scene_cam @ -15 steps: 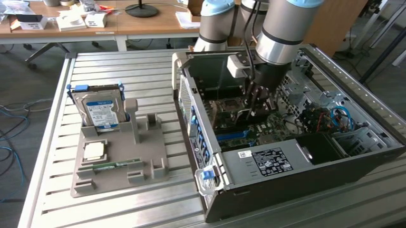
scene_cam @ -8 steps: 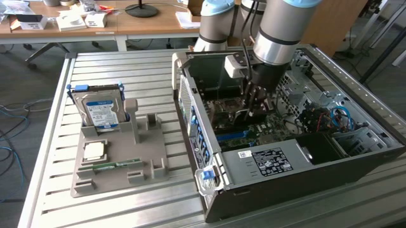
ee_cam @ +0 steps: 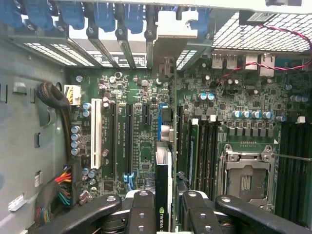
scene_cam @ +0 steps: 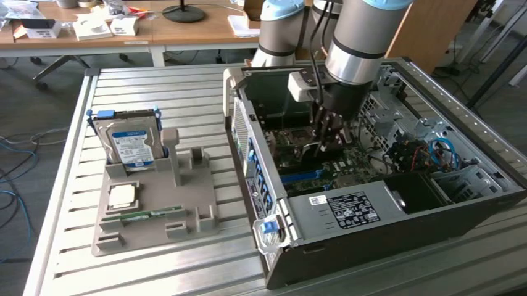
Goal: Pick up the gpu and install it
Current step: 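Insert the gpu into the slot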
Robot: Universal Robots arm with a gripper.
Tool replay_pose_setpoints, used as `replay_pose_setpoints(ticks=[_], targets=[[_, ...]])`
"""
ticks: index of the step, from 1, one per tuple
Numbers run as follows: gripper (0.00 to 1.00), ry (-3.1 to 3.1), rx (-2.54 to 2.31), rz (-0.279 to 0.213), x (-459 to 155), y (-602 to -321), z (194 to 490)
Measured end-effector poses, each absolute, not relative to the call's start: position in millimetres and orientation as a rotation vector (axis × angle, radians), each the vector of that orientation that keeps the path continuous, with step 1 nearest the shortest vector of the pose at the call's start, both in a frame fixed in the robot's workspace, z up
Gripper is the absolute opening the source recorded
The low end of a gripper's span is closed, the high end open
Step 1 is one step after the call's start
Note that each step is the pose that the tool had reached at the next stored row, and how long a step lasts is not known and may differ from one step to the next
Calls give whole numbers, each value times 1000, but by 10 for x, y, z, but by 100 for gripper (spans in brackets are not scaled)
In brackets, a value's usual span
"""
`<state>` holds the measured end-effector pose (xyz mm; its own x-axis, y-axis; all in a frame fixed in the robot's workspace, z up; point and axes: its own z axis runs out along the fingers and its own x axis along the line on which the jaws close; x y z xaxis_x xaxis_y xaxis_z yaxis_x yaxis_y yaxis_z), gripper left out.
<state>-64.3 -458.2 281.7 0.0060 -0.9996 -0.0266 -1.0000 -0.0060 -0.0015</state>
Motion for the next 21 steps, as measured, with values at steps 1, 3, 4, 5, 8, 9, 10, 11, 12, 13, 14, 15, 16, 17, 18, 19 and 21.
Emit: replay_pose_setpoints(ticks=[1, 3, 4, 5, 8, 9, 10, 11, 12, 13, 14, 15, 16, 17, 18, 19, 21], targets=[[26, 2201, -2214, 28, -643, -4582, 2818], [26, 2201, -2214, 28, -644, -4582, 2814], [26, 2201, -2214, 28, -645, -4582, 2807], [26, 2201, -2214, 28, -645, -4582, 2799], [26, 2201, -2214, 28, -648, -4582, 2775], [26, 2201, -2214, 28, -650, -4582, 2767], [26, 2201, -2214, 28, -651, -4582, 2760], [26, 2201, -2214, 28, -651, -4582, 2752], [26, 2201, -2214, 28, -653, -4582, 2744], [26, 2201, -2214, 28, -653, -4582, 2736], [26, 2201, -2214, 28, -654, -4582, 2728], [26, 2201, -2214, 28, -655, -4582, 2721], [26, 2201, -2214, 28, -655, -4582, 2714], [26, 2201, -2214, 27, -656, -4582, 2712], [26, 2201, -2214, 27, -657, -4582, 2712], [26, 2201, -2214, 27, -658, -4582, 2711], [26, 2201, -2214, 28, -659, -4581, 2709]])
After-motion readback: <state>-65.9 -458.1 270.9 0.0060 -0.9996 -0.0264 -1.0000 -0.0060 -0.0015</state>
